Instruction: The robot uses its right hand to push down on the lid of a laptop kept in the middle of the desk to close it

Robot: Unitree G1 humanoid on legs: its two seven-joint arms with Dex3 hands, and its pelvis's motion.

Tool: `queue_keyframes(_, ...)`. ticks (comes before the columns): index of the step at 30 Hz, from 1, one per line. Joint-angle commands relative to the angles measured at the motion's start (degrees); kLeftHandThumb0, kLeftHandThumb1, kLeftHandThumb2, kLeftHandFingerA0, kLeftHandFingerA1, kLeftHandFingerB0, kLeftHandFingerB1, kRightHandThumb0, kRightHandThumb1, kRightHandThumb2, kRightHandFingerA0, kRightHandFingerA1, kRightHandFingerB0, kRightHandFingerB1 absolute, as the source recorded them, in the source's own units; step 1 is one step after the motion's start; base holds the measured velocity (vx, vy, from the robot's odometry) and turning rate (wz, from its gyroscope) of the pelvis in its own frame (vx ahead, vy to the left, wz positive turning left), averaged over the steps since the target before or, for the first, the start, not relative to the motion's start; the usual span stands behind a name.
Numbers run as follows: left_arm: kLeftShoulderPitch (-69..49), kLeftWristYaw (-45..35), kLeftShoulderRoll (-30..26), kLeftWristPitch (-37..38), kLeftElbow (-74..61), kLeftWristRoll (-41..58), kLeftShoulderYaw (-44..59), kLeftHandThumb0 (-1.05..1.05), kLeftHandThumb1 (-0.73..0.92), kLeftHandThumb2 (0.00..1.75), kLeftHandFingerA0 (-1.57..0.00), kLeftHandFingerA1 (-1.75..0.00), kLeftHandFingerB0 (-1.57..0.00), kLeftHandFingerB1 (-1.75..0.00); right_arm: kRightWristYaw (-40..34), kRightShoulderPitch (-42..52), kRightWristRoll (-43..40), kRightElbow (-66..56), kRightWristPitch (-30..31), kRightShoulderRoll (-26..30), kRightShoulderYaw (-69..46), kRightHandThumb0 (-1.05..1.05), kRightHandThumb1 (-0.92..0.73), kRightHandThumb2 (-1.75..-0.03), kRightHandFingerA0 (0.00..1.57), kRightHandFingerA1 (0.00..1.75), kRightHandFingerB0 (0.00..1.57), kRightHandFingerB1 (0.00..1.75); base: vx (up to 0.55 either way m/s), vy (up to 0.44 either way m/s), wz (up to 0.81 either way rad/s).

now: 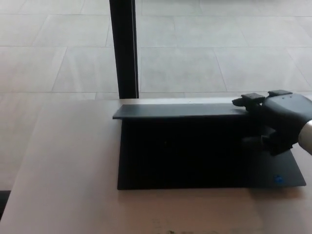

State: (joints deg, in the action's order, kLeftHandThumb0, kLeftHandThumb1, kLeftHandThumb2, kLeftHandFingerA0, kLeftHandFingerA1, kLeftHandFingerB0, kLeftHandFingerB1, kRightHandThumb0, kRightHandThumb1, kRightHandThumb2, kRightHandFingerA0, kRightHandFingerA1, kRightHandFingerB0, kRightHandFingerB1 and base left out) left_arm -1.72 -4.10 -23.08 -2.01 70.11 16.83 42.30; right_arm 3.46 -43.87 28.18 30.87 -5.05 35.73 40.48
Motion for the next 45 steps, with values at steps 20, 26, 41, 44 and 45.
queue_keyframes(20,0.62,-0.08,-2.86,1.93,1.42,2.93,-0.32,-0.82,0.92,0.75,-0.48,-0.65,-0.43,-0.47,-1.57,32.19,3.81,-4.91,2.98,-1.03,-10.32,-0.80,-0.92,-0.69,0.35,0.56,0.27,0.34,0.00,0.000,0.00)
queue_keyframes(26,0.77,-0.37,-2.95,1.73,0.89,3.54,-0.47,-0.83,0.92,0.79,-0.42,-0.63,-0.37,-0.47,1.76,30.64,1.57,-5.99,1.96,-0.23,-14.32,-0.81,-0.92,-0.72,0.33,0.54,0.23,0.34,0.00,0.000,0.00)
queue_keyframes(41,0.82,-0.91,-3.59,1.49,0.85,3.48,-0.95,-0.85,0.92,0.78,-0.42,-0.62,-0.37,-0.45,17.68,29.63,-34.11,-26.41,11.01,-1.21,-45.24,-0.73,-0.92,-0.73,0.37,0.53,0.25,0.34,0.00,0.000,0.00)
queue_keyframes(44,0.85,-0.82,-3.69,1.69,1.17,3.59,-0.75,-0.85,0.92,0.77,-0.40,-0.61,-0.37,-0.45,15.81,27.68,-43.09,-31.01,18.46,-0.61,-57.06,-0.76,-0.92,-0.72,0.46,0.48,0.30,0.35,0.00,0.000,0.00)
queue_keyframes(45,0.99,-0.91,-3.84,1.45,1.36,3.75,-0.60,-0.92,0.80,0.94,-0.41,-0.64,-0.36,-0.50,14.96,26.96,-46.86,-31.68,20.98,-0.72,-61.61,-0.77,-0.92,-0.68,0.47,0.50,0.30,0.35,0.00,0.000,0.00)
